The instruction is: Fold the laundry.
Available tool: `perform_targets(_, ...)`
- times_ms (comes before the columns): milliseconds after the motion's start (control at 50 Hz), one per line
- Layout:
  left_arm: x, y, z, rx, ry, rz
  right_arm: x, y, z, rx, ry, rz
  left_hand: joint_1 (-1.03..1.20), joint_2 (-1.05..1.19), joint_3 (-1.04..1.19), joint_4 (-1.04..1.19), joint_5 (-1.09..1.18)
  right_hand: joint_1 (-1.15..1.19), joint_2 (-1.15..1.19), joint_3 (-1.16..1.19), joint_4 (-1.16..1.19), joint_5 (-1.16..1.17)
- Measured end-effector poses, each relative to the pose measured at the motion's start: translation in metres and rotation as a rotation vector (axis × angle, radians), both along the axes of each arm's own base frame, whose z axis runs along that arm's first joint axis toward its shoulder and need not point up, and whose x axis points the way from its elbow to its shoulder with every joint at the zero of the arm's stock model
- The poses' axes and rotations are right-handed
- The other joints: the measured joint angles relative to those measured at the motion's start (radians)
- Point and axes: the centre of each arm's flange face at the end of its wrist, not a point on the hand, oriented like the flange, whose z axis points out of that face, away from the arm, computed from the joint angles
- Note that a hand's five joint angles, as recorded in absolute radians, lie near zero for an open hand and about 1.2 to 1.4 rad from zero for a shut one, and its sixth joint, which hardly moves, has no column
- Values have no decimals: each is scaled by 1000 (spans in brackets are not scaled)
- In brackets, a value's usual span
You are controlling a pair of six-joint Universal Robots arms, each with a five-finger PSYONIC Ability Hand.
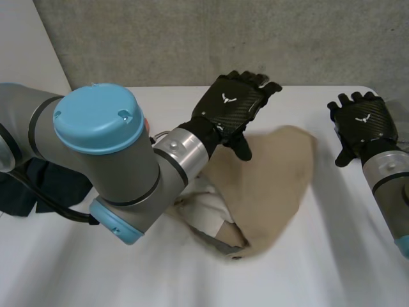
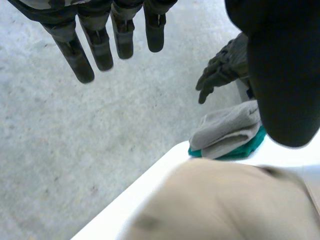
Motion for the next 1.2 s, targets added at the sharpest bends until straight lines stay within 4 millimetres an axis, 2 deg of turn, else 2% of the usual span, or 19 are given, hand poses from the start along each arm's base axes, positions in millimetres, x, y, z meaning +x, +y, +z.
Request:
perform_targets(100, 4, -1, 19, -50, 32, 16, -4, -2, 5, 15, -20, -8, 0, -26, -28, -26, -14, 0, 0, 0, 0, 0)
perform_targets(180, 31, -17, 40, -93, 44, 93, -2, 3, 13, 50, -21, 19, 0, -26, -28, -26, -14, 0, 0, 0, 0, 0)
perform_targets(240, 50, -27, 45, -100, 34, 144, 2, 10, 21, 86, -19, 62, 0, -26, -28, -26, -14, 0, 0, 0, 0, 0)
perform_targets(300, 79, -39, 46, -97, 4, 224, 8, 19, 30, 138, -17, 121, 0, -26, -28, -26, -14, 0, 0, 0, 0, 0)
perform_targets(380, 104, -45, 30, -43, -59, 291, 20, 35, 37, 233, -22, 189, 0, -26, -28, -26, -14, 0, 0, 0, 0, 0)
perform_targets(400, 104, -45, 30, -43, -59, 291, 20, 35, 37, 233, -22, 189, 0, -26, -28, -26, -14, 0, 0, 0, 0, 0)
perform_targets(420, 114, -44, 18, 1, -97, 317, 31, 46, 40, 303, -26, 232, 1, -26, -28, -26, -14, 0, 0, 0, 0, 0)
perform_targets(500, 125, -35, -10, 91, -168, 338, 51, 65, 33, 425, -14, 301, 3, -24, -27, -24, -14, 0, 0, 0, 0, 0)
perform_targets(560, 128, -25, -28, 145, -208, 336, 66, 77, 24, 488, 12, 339, 3, -24, -25, -24, -13, 0, 0, 0, 0, 0)
perform_targets(640, 126, -13, -43, 182, -237, 316, 72, 80, 16, 498, 36, 331, 25, -3, -8, -7, -1, 0, 0, 0, 0, 0)
perform_targets(740, 117, 1, -59, 211, -270, 269, 70, 76, 6, 464, 47, 279, 159, 123, 115, 121, 115, 0, 0, 0, 0, 0)
perform_targets(900, 100, 19, -91, 202, -359, 183, 65, 71, -2, 411, 37, 243, 235, 206, 199, 206, 201, 0, 0, 0, 0, 0)
perform_targets(1020, 92, 11, -114, 139, -422, 173, 64, 72, -5, 413, 36, 242, 476, 421, 414, 421, 412, 0, 0, 0, 0, 0)
perform_targets(1060, 90, 4, -120, 112, -441, 188, 64, 72, -6, 416, 37, 242, 476, 421, 414, 421, 412, 0, 0, 0, 0, 0)
perform_targets(1080, 89, 1, -121, 103, -447, 195, 64, 72, -6, 417, 37, 242, 730, 684, 665, 675, 663, 0, 0, 0, 0, 0)
perform_targets(1120, 89, -4, -123, 84, -456, 212, 63, 72, -6, 419, 37, 241, 730, 684, 665, 675, 663, 0, 0, 0, 0, 0)
perform_targets(1140, 89, -10, -123, 66, -465, 233, 63, 72, -6, 420, 37, 240, 941, 896, 885, 897, 881, 0, 0, 0, 0, 0)
perform_targets(1200, 90, -21, -118, 29, -469, 281, 61, 70, -7, 421, 36, 232, 944, 959, 949, 964, 912, 0, 0, 0, 0, 0)
